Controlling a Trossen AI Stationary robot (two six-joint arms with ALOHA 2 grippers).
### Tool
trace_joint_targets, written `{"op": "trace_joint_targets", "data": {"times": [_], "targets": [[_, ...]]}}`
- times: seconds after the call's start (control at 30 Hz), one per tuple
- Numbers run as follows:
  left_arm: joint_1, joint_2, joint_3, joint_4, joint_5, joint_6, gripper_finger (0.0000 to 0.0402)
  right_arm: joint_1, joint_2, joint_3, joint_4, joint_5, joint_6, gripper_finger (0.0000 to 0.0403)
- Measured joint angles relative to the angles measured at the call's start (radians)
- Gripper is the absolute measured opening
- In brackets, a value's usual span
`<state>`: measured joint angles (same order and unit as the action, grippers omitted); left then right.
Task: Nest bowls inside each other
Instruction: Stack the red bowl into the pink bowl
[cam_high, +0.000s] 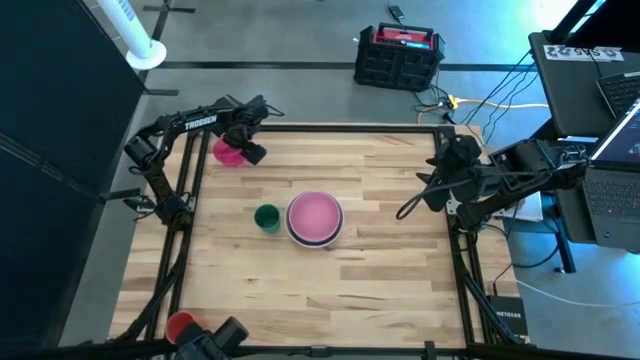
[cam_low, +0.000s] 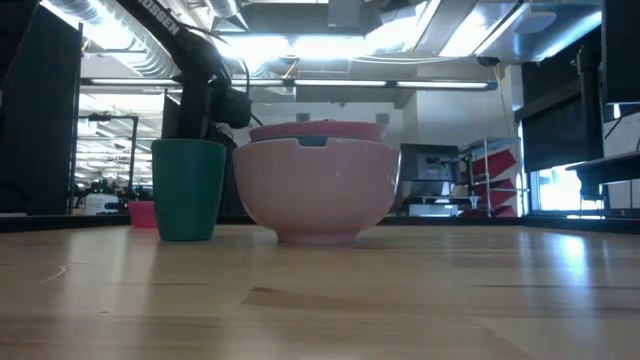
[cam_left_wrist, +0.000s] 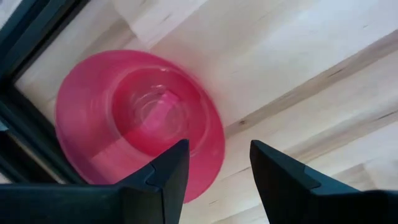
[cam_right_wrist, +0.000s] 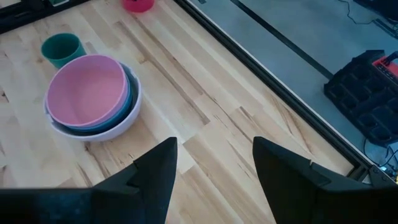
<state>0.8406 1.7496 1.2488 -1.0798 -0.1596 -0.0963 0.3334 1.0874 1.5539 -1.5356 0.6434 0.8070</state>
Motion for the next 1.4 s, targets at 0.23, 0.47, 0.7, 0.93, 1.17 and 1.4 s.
{"op": "trace_joint_targets", "data": {"times": [0.23, 0.47, 0.7, 0.93, 1.17, 1.4], "targets": [[0.0, 0.002, 0.0, 0.026, 0.001, 0.005, 0.0154, 0.0, 0.0, 0.0, 0.001, 0.0, 0.002, 0.02], [-0.001, 0.062, -0.001, 0.025, 0.002, 0.012, 0.0154, 0.0, 0.0, 0.0, 0.007, 0.0, 0.007, 0.02], [-0.002, 0.108, -0.001, 0.053, 0.001, 0.021, 0.0128, 0.0, 0.0, 0.001, 0.014, 0.0, 0.007, 0.02], [-0.002, 0.146, -0.002, 0.087, -0.001, 0.033, 0.0094, 0.0, 0.0, 0.001, 0.016, 0.0, 0.007, 0.02], [-0.003, 0.144, -0.002, 0.094, 0.0, 0.094, 0.0003, 0.0, 0.0, 0.001, 0.016, 0.0, 0.007, 0.02], [-0.082, 0.067, -0.001, -0.018, 0.028, 0.161, 0.0, 0.0, 0.001, 0.001, 0.015, 0.0, 0.0, 0.02]]}}
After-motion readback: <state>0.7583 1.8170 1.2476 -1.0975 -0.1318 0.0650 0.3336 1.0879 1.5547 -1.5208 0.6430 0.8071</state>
